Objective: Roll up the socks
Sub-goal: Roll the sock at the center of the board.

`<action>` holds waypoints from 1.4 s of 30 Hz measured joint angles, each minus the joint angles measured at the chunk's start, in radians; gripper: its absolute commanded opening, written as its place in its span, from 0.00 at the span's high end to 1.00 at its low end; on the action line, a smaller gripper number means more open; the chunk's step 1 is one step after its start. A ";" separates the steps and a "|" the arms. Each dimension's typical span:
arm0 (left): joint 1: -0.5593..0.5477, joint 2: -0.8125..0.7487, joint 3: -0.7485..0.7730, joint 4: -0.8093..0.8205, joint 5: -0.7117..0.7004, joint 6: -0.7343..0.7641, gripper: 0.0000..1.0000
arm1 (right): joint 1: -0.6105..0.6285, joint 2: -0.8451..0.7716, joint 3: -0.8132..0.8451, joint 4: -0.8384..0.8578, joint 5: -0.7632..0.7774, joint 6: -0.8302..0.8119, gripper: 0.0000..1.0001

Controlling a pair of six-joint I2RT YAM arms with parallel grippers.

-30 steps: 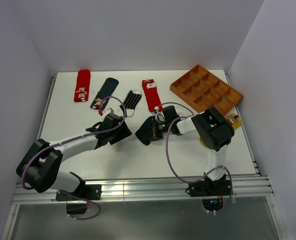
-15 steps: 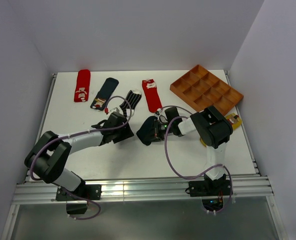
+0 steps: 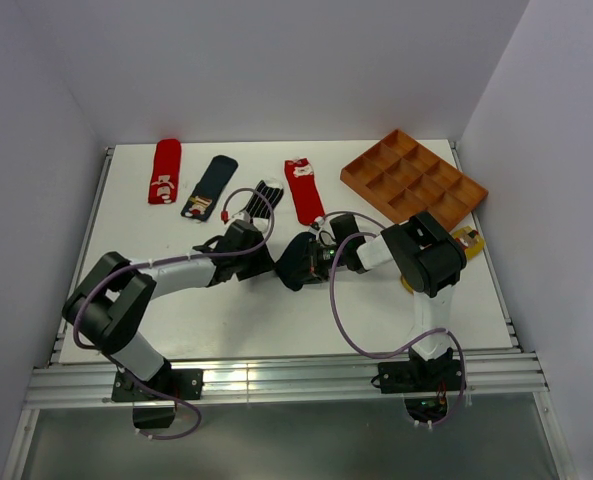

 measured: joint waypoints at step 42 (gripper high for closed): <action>-0.056 0.182 0.211 -0.110 -0.017 0.044 0.87 | 0.024 -0.153 0.028 -0.245 0.201 -0.143 0.62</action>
